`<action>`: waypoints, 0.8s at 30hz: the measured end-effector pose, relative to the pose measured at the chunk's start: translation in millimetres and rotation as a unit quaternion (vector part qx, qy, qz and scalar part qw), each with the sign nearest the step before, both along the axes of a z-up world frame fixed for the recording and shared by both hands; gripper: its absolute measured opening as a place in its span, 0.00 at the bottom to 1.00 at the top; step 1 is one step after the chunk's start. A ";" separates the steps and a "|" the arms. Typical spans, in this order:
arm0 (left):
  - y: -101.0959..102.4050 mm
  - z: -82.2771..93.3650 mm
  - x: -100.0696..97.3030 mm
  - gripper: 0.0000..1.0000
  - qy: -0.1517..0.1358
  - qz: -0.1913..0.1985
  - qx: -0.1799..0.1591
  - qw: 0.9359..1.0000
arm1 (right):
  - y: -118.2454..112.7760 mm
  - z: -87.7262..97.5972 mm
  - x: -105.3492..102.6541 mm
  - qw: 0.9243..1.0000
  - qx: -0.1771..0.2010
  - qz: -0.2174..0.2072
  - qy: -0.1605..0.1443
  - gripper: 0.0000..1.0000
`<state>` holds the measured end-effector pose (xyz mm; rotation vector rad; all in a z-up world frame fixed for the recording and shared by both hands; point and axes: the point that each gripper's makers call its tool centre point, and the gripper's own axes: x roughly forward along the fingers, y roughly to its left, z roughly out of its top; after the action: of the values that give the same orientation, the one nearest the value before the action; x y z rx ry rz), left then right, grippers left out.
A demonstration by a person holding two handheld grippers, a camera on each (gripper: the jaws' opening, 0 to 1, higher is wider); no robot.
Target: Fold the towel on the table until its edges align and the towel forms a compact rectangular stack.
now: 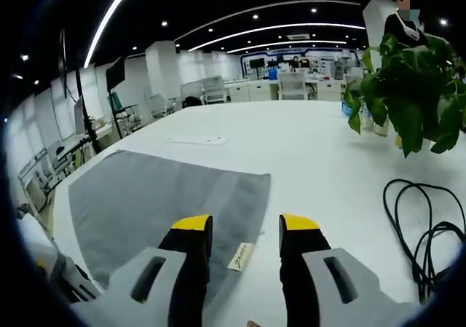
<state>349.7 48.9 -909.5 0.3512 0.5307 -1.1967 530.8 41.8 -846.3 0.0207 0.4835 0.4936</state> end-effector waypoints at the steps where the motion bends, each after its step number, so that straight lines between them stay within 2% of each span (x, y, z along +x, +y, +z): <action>1: -0.1 0.0 -0.1 0.06 -0.001 0.000 0.000 1.000 | -0.2 -0.4 0.7 1.000 0.000 0.000 0.000 0.35; 9: -0.8 -0.3 -0.6 0.06 -0.005 0.001 0.005 1.000 | 4.5 -13.5 20.4 1.000 -0.002 -0.009 0.011 0.32; 10: -0.8 -0.3 -0.5 0.06 -0.005 0.001 0.005 1.000 | 7.3 -15.7 23.8 1.000 -0.008 -0.006 0.012 0.32; 13: -0.4 -0.1 0.7 0.06 0.011 0.006 -0.002 1.000 | 10.5 -28.3 27.2 0.998 -0.064 0.017 0.020 0.29; 18: -0.8 -0.5 -0.1 0.06 0.015 0.002 -0.003 1.000 | 19.6 -35.6 37.7 0.998 -0.057 0.020 0.024 0.26; 20: -1.0 -0.5 -1.2 0.06 0.006 -0.001 -0.003 1.000 | 19.4 -37.1 41.8 0.998 -0.059 0.015 0.023 0.25; 22: -1.2 -0.7 -1.7 0.06 -0.021 -0.012 0.002 1.000 | 15.5 -40.8 46.4 0.998 -0.061 0.006 0.024 0.24; 24: -1.8 -0.9 -3.0 0.06 -0.030 -0.016 0.006 0.999 | 12.5 -44.6 49.0 0.998 -0.056 -0.004 0.026 0.23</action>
<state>346.7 47.1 -910.4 0.4047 0.4826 -1.2101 579.8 54.4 -891.0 -0.0717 0.5614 0.4587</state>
